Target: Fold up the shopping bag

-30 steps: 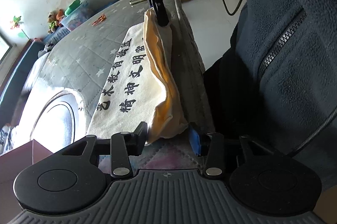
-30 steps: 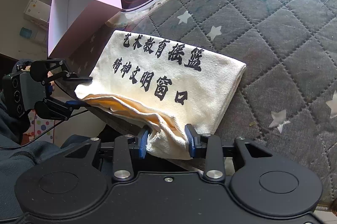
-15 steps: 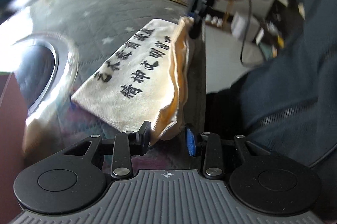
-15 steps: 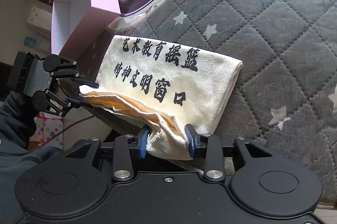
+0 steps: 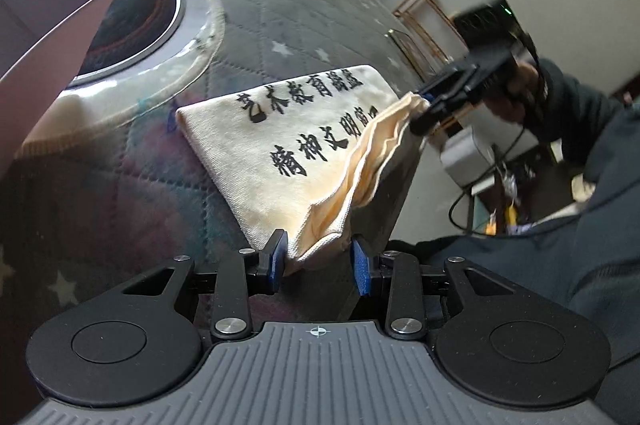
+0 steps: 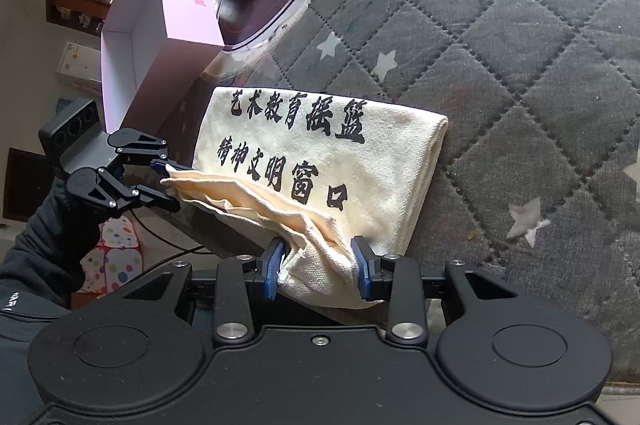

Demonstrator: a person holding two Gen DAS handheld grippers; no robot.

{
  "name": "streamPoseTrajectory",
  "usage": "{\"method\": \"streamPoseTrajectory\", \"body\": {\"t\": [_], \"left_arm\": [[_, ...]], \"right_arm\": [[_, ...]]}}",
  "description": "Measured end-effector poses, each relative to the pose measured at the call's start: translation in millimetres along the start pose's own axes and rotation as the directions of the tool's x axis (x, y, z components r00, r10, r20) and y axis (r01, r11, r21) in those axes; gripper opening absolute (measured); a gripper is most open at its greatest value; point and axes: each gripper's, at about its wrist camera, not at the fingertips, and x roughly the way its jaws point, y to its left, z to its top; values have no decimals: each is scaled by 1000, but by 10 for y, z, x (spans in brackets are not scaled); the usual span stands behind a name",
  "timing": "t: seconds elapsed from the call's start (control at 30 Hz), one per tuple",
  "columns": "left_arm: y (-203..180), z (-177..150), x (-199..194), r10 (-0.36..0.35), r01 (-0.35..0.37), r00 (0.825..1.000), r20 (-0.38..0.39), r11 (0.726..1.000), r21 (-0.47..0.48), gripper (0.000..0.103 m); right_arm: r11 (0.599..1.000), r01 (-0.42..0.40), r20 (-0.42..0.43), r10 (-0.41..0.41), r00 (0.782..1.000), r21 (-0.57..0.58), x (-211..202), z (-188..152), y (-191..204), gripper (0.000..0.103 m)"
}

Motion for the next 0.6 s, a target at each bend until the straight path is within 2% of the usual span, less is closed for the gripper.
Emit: {"method": "streamPoseTrajectory", "body": {"t": [0.2, 0.4, 0.6], "left_arm": [[77, 46, 25, 0, 0, 1000, -3, 994, -109, 35], [9, 31, -17, 40, -41, 999, -11, 990, -136, 35], [47, 22, -42, 39, -42, 999, -17, 980, -195, 36]], "right_arm": [[993, 86, 61, -82, 995, -82, -16, -60, 162, 38], [959, 205, 112, -185, 976, -195, 14, -122, 357, 39], [956, 221, 89, -207, 974, -195, 24, -85, 360, 39]]}}
